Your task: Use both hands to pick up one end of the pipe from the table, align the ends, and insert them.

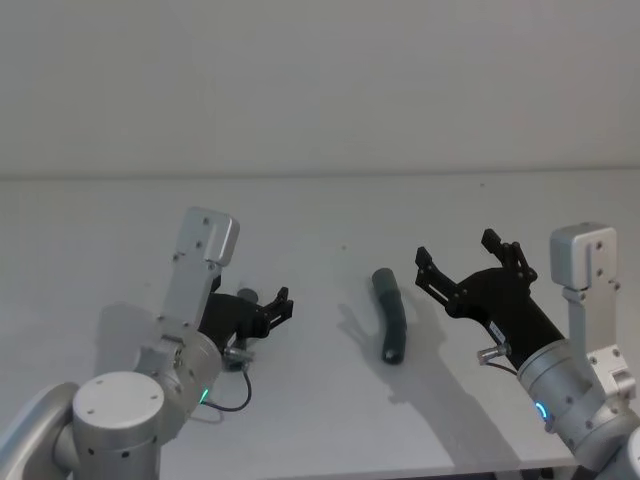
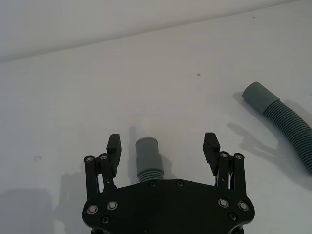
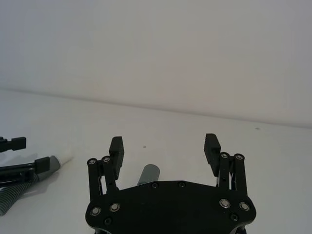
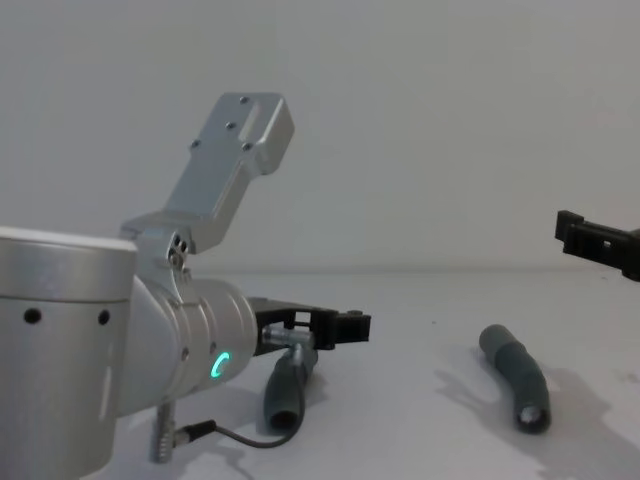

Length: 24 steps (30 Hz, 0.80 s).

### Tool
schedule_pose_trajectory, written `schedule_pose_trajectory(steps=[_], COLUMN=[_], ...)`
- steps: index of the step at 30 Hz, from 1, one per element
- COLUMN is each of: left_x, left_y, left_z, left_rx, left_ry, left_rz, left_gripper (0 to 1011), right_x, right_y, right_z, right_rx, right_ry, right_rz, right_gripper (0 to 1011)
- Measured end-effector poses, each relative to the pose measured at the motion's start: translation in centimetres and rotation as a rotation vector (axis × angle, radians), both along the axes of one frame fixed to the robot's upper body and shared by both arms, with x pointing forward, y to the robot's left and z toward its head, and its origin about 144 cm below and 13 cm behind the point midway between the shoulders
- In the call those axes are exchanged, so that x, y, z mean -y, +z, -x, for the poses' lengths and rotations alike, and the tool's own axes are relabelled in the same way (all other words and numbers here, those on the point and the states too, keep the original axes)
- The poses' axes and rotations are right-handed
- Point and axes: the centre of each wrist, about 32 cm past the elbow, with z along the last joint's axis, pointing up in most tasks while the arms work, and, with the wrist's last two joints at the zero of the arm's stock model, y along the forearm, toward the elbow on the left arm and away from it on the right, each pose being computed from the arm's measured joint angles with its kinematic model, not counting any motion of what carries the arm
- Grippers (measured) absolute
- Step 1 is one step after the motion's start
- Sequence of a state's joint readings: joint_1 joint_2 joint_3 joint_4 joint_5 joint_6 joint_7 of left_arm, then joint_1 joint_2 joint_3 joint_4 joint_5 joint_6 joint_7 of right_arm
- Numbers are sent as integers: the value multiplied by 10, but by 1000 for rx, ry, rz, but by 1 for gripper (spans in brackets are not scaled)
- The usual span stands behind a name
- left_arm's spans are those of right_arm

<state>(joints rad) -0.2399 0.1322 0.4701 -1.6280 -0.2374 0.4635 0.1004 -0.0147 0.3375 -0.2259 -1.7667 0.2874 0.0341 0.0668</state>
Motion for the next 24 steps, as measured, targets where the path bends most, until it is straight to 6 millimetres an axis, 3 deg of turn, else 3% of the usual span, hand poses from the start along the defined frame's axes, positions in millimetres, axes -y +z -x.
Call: schedule_pose_trajectory(steps=[24], left_x=[3], left_y=[8], left_z=[-11], left_rx=[-98], left_ry=[-16], left_rz=[-36], left_gripper=[1001], right_x=[0], right_y=[0], right_z=[0], right_rx=[0], right_ry=[0], right_rz=[0], right_gripper=[1002])
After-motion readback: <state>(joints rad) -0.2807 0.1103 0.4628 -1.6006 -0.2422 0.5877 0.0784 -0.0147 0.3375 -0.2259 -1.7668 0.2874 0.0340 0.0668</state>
